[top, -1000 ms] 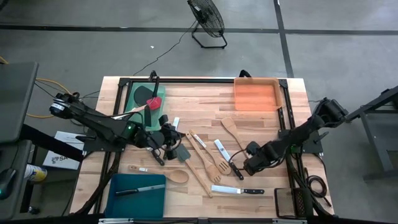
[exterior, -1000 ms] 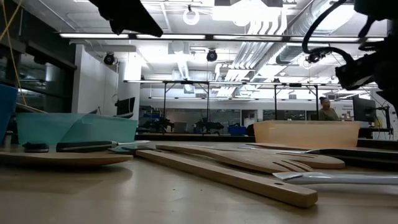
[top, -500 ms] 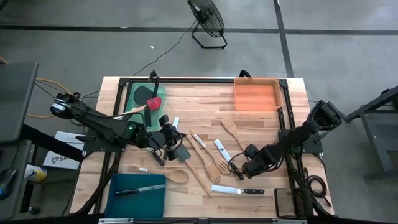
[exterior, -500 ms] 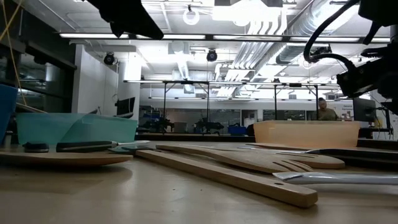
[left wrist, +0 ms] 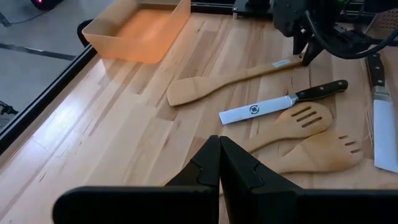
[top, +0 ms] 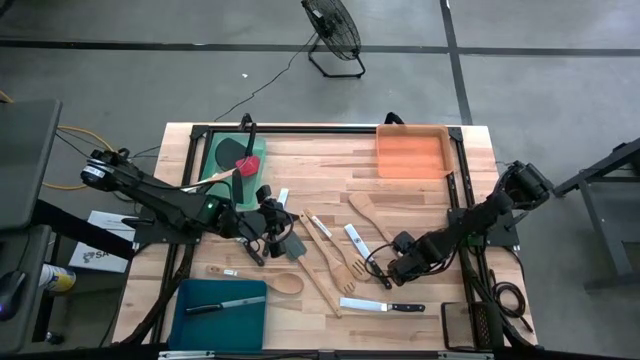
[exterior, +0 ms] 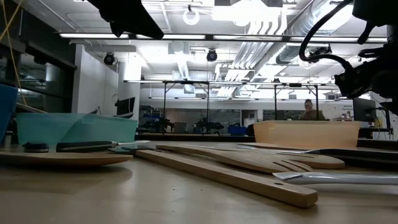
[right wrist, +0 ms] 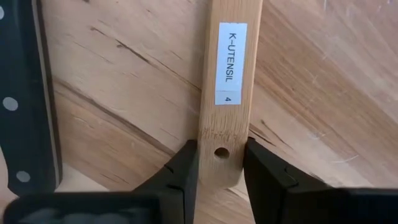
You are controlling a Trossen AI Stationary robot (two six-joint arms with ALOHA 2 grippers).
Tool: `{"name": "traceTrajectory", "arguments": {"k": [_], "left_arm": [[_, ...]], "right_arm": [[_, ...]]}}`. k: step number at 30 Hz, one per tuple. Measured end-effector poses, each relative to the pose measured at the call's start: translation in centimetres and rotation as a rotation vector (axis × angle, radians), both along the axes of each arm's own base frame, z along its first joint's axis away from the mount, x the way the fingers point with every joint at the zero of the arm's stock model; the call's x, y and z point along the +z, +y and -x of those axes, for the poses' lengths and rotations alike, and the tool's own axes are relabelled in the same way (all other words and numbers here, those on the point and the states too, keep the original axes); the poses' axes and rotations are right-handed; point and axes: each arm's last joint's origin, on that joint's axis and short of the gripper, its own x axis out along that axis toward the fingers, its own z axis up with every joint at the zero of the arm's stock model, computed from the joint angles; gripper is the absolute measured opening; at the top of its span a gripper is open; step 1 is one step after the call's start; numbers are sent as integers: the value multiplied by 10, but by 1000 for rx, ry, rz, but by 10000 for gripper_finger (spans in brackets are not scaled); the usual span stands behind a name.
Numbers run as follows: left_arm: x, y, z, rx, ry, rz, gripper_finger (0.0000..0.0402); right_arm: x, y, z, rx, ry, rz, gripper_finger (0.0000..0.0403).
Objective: Pick & Place Kitchen Items
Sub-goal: Put the brown wooden turner into the orange bin
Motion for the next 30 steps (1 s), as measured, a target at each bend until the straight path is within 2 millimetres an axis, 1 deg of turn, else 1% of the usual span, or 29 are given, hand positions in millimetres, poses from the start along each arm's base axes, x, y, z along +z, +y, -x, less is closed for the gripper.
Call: {"name": "traceTrajectory", "arguments": {"k": [5, 9, 18, 24, 30], "left_arm": [[0, 0, 0, 0, 0, 0, 1], [0, 0, 0, 0, 0, 0, 1], [0, 0, 0, 0, 1, 0, 1], [0, 0, 0, -1, 2, 0, 1], [0, 0, 0, -1, 2, 0, 1]], "right_arm": [[2, 2, 2, 16, -18, 22, 93], [9, 0, 6, 17, -39, 35, 93], [38, -13, 23, 16, -76, 84, 93], [61, -29, 40, 5, -83, 107, 93], [79, -54, 56, -20, -69, 175, 93]]}}
